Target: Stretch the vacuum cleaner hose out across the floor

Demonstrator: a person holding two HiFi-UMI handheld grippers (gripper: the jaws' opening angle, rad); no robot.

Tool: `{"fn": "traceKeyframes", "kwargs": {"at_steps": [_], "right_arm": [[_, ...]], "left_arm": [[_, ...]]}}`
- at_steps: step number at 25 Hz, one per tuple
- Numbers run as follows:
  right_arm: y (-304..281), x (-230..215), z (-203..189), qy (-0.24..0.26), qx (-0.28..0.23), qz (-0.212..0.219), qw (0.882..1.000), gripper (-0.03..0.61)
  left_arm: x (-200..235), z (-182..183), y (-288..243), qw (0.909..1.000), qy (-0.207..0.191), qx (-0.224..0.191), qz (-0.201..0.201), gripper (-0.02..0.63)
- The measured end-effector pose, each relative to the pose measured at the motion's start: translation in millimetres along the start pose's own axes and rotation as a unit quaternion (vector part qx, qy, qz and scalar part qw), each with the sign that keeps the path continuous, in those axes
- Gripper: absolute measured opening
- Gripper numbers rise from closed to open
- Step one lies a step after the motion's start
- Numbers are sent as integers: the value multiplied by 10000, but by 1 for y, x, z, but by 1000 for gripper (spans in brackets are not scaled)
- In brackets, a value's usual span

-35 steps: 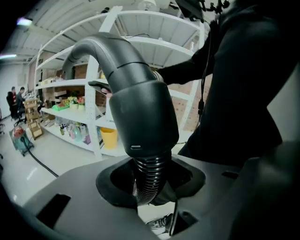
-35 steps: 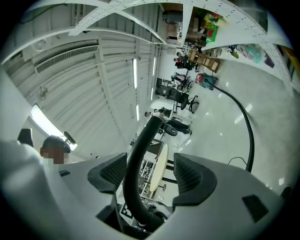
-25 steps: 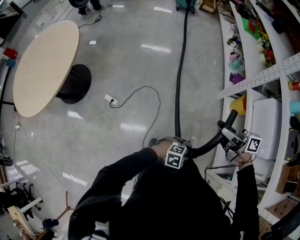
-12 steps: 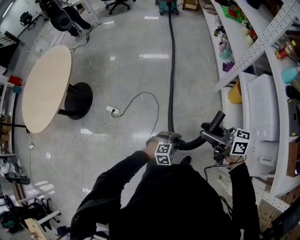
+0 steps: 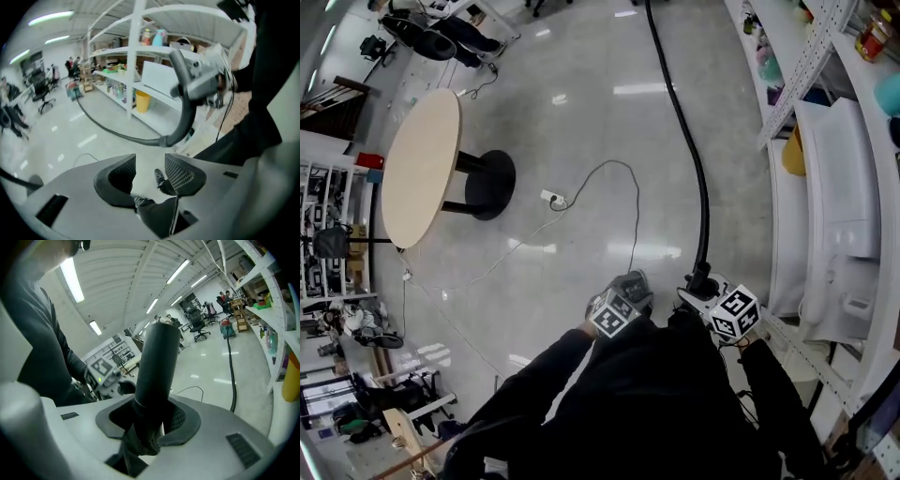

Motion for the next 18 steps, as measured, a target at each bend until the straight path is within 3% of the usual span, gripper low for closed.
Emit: {"fn": "traceKeyframes", "kwargs": {"at_steps": [2, 4, 8, 13, 18], "right_arm": [[5, 2, -36, 12, 411, -43, 9991, 146], [7, 6, -60, -48, 774, -67, 9970, 146], [-17, 26, -97, -321, 1156, 65, 9928, 143], [-84, 86, -111, -489, 1172, 261, 9916, 143], [-139, 126, -104, -586, 1002, 11, 9932, 143]], "left_arm": [[-12, 7, 3, 9969, 753, -215, -57, 201], [-18, 18, 7, 9916, 1212, -444, -97, 201], [-14, 21, 21, 9836, 1498, -977, -245, 201], [2, -42, 62, 9723, 1949, -1254, -310, 201], [26, -120, 110, 9511, 2749, -1407, -47, 201]]}}
Point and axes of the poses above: the fingertips, and each gripper's own axes: y backward along the fingers, x to its left, z out of its top, the point moved 3 cm from there along y, backward along the fingers, and after that the axes turned 10 degrees about -x, right-handed, at the moved point
